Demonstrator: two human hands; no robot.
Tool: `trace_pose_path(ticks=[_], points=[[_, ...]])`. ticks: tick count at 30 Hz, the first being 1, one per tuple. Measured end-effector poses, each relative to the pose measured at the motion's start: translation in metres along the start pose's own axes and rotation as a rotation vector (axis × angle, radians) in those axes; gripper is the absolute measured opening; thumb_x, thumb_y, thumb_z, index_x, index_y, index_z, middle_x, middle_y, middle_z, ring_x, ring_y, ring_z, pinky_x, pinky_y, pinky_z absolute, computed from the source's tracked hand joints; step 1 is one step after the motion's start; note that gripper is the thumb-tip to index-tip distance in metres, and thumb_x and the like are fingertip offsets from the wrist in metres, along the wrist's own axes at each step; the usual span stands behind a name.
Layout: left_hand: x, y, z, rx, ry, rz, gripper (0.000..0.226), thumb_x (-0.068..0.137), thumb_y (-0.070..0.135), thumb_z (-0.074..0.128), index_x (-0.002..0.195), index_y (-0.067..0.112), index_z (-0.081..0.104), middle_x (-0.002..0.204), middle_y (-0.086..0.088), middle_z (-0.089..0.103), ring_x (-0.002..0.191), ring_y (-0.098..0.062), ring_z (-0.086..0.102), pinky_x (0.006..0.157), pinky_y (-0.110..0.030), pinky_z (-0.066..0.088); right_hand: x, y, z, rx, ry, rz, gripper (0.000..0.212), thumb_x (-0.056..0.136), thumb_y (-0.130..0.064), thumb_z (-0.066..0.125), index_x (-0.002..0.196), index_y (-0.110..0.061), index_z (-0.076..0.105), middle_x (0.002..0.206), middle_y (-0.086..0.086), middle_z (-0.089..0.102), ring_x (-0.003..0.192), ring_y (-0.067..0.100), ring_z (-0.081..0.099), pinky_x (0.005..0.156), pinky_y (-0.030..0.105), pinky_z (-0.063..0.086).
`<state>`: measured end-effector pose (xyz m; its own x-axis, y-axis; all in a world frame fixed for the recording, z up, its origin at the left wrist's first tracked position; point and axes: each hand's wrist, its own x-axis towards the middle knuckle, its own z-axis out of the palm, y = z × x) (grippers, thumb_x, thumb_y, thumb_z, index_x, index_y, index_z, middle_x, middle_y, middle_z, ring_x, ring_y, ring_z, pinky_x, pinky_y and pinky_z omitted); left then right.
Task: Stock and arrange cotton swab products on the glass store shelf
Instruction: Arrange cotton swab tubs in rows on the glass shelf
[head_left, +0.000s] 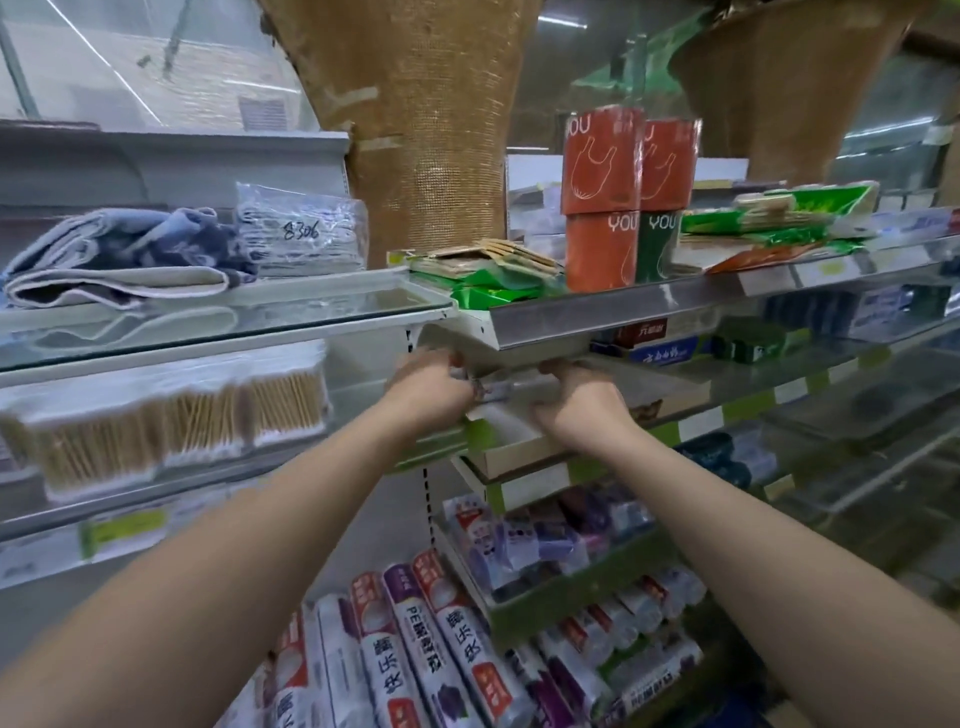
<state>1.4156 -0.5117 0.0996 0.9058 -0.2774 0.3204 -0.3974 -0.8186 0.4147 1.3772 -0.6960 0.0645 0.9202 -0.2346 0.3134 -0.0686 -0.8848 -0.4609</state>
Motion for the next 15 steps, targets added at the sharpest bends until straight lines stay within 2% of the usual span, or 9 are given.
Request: trace_pose_path(ticks=[3, 6, 8, 9, 10, 12, 15], points=[[0.032, 0.004, 0.007, 0.113, -0.052, -0.023, 0.031, 0.091, 0.032, 0.059, 0.115, 0.015, 0.068, 0.113, -0.013, 0.068, 0.097, -0.03, 0.067, 0.086, -0.04, 0.058, 0.039, 0.007, 0.012, -0.088, -0.036, -0.062, 0.058, 0.085, -0.047, 0.059, 0.139, -0.028, 0.05, 0.135, 0.009, 0.058, 0.121, 0.033, 0.053, 0.099, 0.035, 0.047], [0.054, 0.01, 0.014, 0.177, -0.152, -0.066, 0.023, 0.093, 0.021, 0.063, 0.108, 0.005, 0.071, 0.102, -0.017, 0.074, 0.093, -0.033, 0.072, 0.082, -0.039, 0.06, 0.072, 0.013, 0.026, -0.085, -0.064, -0.125, 0.053, 0.085, -0.056, 0.059, 0.129, -0.028, 0.057, 0.124, 0.006, 0.063, 0.114, 0.03, 0.057, 0.088, 0.033, 0.043], [0.07, 0.008, 0.02, 0.186, -0.203, -0.102, 0.015, 0.089, 0.019, 0.067, 0.098, 0.008, 0.072, 0.088, -0.014, 0.075, 0.074, -0.029, 0.074, 0.065, -0.034, 0.062, 0.095, 0.017, 0.038, -0.03, -0.082, -0.162, 0.045, 0.08, -0.06, 0.058, 0.113, -0.03, 0.063, 0.115, 0.001, 0.067, 0.107, 0.026, 0.061, 0.087, 0.034, 0.047], [0.08, 0.005, 0.025, 0.217, -0.22, -0.116, 0.012, 0.086, 0.021, 0.07, 0.092, 0.011, 0.072, 0.08, -0.01, 0.073, 0.064, -0.024, 0.07, 0.054, -0.029, 0.059, 0.108, 0.019, 0.044, -0.017, -0.113, -0.185, 0.043, 0.077, -0.058, 0.059, 0.109, -0.031, 0.063, 0.113, -0.002, 0.068, 0.106, 0.025, 0.061, 0.089, 0.036, 0.049], [0.088, 0.002, 0.029, 0.236, -0.227, -0.124, 0.01, 0.084, 0.023, 0.073, 0.086, 0.015, 0.069, 0.074, -0.005, 0.069, 0.06, -0.02, 0.065, 0.051, -0.026, 0.054, 0.118, 0.022, 0.049, -0.014, -0.159, -0.212, 0.045, 0.072, -0.054, 0.06, 0.111, -0.031, 0.063, 0.115, -0.003, 0.067, 0.108, 0.024, 0.061, 0.09, 0.037, 0.051], [0.1, -0.005, 0.039, 0.315, -0.265, -0.131, 0.015, 0.086, 0.026, 0.073, 0.079, 0.021, 0.061, 0.072, 0.0, 0.057, 0.07, -0.019, 0.057, 0.064, -0.027, 0.047, 0.133, 0.022, 0.054, -0.006, -0.268, -0.276, 0.059, 0.062, -0.04, 0.063, 0.121, -0.03, 0.062, 0.121, 0.0, 0.064, 0.112, 0.024, 0.059, 0.09, 0.037, 0.052], [0.116, -0.013, 0.049, 0.407, -0.319, -0.16, 0.011, 0.089, 0.024, 0.067, 0.094, 0.017, 0.06, 0.082, -0.002, 0.051, 0.084, -0.02, 0.05, 0.075, -0.025, 0.039, 0.148, 0.022, 0.059, -0.012, -0.397, -0.362, 0.072, 0.064, -0.03, 0.07, 0.135, -0.032, 0.055, 0.126, 0.001, 0.058, 0.112, 0.024, 0.058, 0.085, 0.032, 0.052]])
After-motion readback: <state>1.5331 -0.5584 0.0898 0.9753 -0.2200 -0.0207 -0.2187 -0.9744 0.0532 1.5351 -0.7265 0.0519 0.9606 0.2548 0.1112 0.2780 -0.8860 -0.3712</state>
